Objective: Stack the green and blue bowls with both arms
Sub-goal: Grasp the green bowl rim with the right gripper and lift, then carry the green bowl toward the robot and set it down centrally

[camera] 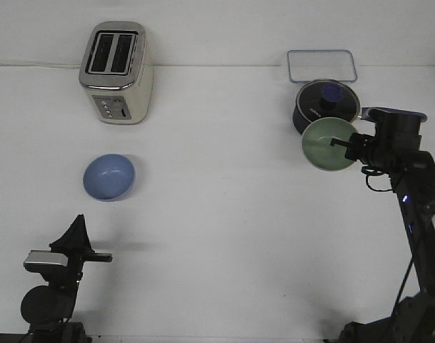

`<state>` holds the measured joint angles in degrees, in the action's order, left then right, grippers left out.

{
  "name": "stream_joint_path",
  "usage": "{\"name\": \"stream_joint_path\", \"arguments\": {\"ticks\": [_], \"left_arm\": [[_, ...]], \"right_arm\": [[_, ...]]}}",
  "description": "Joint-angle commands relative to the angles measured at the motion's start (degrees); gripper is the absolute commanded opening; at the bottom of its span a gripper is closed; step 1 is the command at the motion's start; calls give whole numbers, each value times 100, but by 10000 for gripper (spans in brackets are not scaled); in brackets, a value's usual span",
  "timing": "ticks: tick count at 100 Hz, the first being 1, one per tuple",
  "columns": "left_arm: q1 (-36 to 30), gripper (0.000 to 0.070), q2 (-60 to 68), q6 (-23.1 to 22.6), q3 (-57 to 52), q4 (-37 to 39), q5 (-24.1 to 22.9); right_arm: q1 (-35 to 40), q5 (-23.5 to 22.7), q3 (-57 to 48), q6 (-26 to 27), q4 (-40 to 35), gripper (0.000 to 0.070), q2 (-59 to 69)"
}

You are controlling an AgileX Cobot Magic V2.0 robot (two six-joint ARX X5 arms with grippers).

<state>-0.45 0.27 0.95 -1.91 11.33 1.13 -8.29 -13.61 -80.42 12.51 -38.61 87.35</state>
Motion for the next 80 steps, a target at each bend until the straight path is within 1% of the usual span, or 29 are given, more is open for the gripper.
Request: {"name": "stream_joint_path", "arguments": {"ticks": [1, 12, 22, 39, 52, 67, 80], "left_arm": [[7, 13, -9, 13, 111, 72, -2], [7, 13, -9, 13, 111, 72, -2], [7, 13, -9, 13, 111, 72, -2], [7, 13, -9, 13, 111, 72, -2], [7, 13, -9, 13, 111, 72, -2], [7, 13, -9, 13, 111, 72, -2], [7, 13, -9, 13, 111, 72, -2]], "right_arm": [[20, -223, -101, -37, -155, 0, -175], [199, -520, -85, -61, -468, 0, -610], [509, -745, 157, -61, -479, 0, -1038], [1272, -745, 1027, -50, -459, 0, -1757], [1965, -741, 1757, 107, -345, 0, -2118], [2824, -710, 2555, 455, 26, 0, -2205], [3541, -643, 3091, 885, 713, 0, -2124]]}}
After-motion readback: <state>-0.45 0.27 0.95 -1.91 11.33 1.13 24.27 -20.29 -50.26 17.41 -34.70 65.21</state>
